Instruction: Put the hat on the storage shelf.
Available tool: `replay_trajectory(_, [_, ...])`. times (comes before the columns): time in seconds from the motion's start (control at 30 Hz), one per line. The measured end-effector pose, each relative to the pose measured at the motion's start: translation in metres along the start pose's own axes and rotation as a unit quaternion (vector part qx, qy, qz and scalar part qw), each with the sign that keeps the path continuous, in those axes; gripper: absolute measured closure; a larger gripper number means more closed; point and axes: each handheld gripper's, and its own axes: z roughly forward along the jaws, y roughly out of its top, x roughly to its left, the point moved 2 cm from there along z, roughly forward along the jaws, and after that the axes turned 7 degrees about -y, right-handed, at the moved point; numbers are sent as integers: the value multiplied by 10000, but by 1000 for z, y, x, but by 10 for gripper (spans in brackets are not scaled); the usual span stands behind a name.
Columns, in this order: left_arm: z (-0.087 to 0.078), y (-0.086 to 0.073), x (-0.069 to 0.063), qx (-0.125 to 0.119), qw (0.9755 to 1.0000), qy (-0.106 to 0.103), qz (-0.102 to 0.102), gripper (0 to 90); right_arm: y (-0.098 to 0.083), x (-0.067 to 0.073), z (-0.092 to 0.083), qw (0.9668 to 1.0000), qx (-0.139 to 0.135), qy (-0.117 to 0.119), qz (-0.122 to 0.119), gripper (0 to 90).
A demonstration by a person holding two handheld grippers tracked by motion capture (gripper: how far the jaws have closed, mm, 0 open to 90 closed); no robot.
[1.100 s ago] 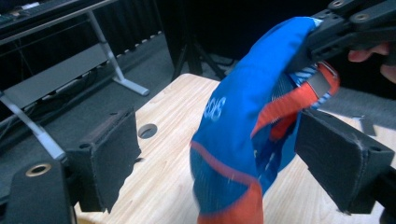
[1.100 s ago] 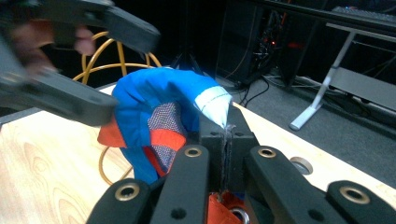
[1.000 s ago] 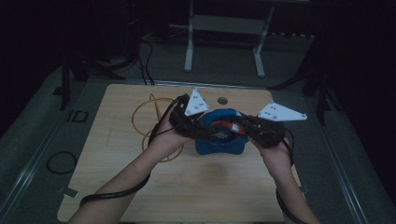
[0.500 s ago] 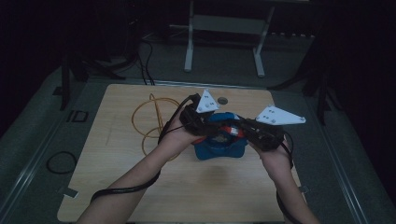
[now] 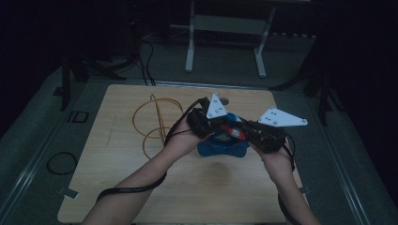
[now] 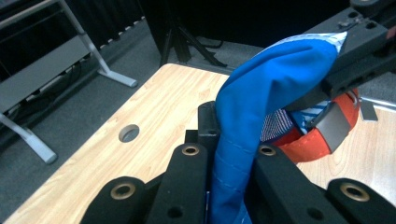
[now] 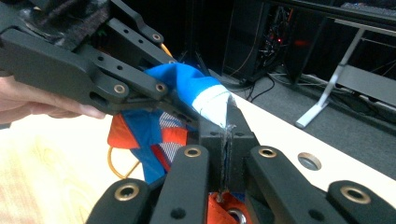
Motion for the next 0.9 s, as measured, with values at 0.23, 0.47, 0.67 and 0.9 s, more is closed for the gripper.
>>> replay_trajectory(0.23, [-10, 1, -1, -136, 9994, 96, 301, 888, -4, 4, -15, 9998, -196, 97, -19, 784])
replay_trajectory(0.47, [-21, -3, 4, -294, 9983, 22, 511, 888, -5, 1, -43, 9988, -464, 121, 35, 695])
replay_trajectory(0.67, [-34, -7, 6, -503, 9945, -215, 895, 887, -12, -12, -52, 9990, -425, -12, 129, 684])
replay_trajectory(0.9, [-52, -19, 14, -1268, 9810, -650, 1316, 886, -20, -14, -49, 9990, -314, 236, 205, 659])
